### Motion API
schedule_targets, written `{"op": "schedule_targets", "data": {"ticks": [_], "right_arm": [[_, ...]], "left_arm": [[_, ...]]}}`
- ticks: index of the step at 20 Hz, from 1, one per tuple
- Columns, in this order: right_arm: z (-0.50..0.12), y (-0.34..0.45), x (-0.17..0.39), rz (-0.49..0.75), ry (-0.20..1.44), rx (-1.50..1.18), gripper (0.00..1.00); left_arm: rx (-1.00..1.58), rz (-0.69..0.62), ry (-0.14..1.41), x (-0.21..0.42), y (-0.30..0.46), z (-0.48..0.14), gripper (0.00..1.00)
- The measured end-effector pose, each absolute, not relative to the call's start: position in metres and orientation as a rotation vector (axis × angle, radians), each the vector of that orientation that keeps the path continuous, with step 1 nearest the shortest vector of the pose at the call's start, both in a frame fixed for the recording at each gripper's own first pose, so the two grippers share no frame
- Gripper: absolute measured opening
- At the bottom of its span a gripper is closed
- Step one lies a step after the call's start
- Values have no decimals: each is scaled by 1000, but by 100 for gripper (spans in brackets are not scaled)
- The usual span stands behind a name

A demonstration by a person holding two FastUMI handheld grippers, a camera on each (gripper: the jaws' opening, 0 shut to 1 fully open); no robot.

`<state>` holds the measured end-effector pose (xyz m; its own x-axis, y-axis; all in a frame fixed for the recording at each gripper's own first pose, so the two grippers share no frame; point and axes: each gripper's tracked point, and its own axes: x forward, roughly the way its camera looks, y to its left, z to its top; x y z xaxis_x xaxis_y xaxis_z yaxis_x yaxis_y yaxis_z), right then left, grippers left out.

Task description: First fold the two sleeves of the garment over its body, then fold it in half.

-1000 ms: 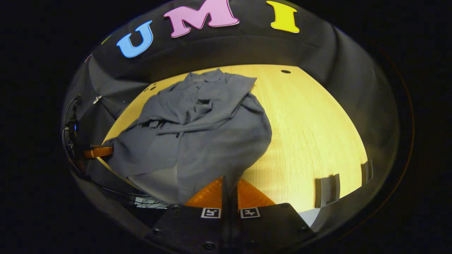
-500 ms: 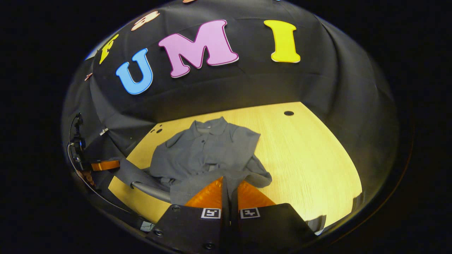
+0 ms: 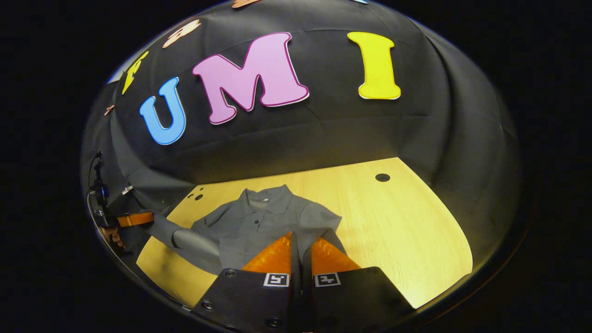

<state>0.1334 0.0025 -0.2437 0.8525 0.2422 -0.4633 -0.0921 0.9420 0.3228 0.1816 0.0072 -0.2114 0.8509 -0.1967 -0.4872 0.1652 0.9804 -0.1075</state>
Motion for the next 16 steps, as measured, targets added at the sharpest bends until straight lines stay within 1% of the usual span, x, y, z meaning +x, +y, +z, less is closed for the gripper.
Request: {"op": "schedule_targets", "data": {"ticks": [4, 8, 16], "right_arm": [[-252, 3, 173, 175, 503, 271, 5], [-277, 3, 211, 147, 513, 275, 5], [-332, 5, 275, 110, 550, 289, 5]], "left_arm": [[-42, -186, 503, 229, 1, -222, 5], [-35, -171, 502, 270, -4, -238, 5], [-35, -137, 544, 334, -6, -294, 5]]}}
